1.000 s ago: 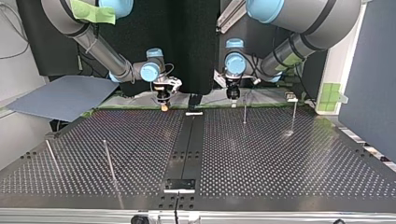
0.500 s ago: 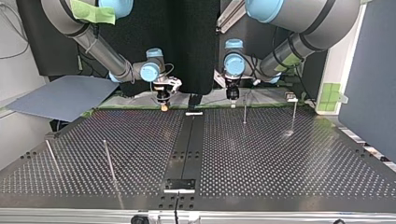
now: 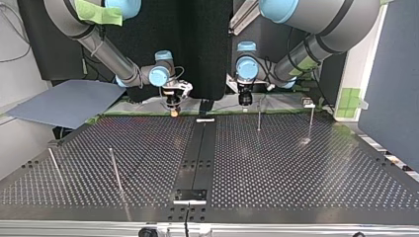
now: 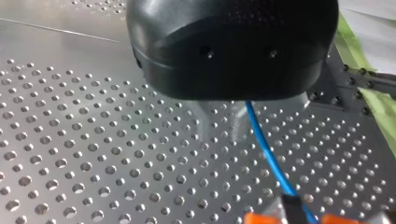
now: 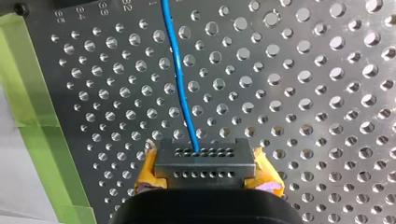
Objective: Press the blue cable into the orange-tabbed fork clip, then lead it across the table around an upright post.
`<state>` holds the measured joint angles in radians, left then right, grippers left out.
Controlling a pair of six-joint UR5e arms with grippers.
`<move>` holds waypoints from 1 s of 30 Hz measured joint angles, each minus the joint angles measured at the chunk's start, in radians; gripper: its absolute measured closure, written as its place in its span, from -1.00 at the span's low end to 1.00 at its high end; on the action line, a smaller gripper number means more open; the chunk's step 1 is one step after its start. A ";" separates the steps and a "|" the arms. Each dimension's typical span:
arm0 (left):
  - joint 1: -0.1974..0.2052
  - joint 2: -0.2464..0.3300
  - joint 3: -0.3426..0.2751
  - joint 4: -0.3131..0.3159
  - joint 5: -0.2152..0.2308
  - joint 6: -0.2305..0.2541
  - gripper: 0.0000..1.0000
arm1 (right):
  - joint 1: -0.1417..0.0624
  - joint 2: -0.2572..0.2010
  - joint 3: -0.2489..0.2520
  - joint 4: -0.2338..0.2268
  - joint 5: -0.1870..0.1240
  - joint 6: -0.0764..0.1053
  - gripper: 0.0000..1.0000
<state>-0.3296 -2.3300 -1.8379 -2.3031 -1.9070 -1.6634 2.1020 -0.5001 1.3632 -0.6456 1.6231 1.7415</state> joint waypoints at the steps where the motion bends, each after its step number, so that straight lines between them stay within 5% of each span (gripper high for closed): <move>1: -0.001 0.000 0.000 0.000 0.000 0.001 0.97 | 0.000 0.000 0.000 0.000 0.000 0.000 1.00; 17: -0.006 0.001 0.011 -0.029 0.008 0.002 0.97 | 0.000 0.000 0.000 0.006 0.001 -0.002 1.00; 24: -0.024 0.025 0.049 -0.093 0.018 0.004 0.97 | -0.004 -0.018 0.000 0.038 0.014 -0.040 1.00; 30: -0.048 0.079 0.052 -0.151 0.019 -0.009 0.97 | 0.001 -0.070 0.000 0.092 0.018 -0.049 1.00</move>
<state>-0.3776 -2.2509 -1.7855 -2.4539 -1.8884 -1.6728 2.1025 -0.5700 1.3631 -0.5537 1.6413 1.6927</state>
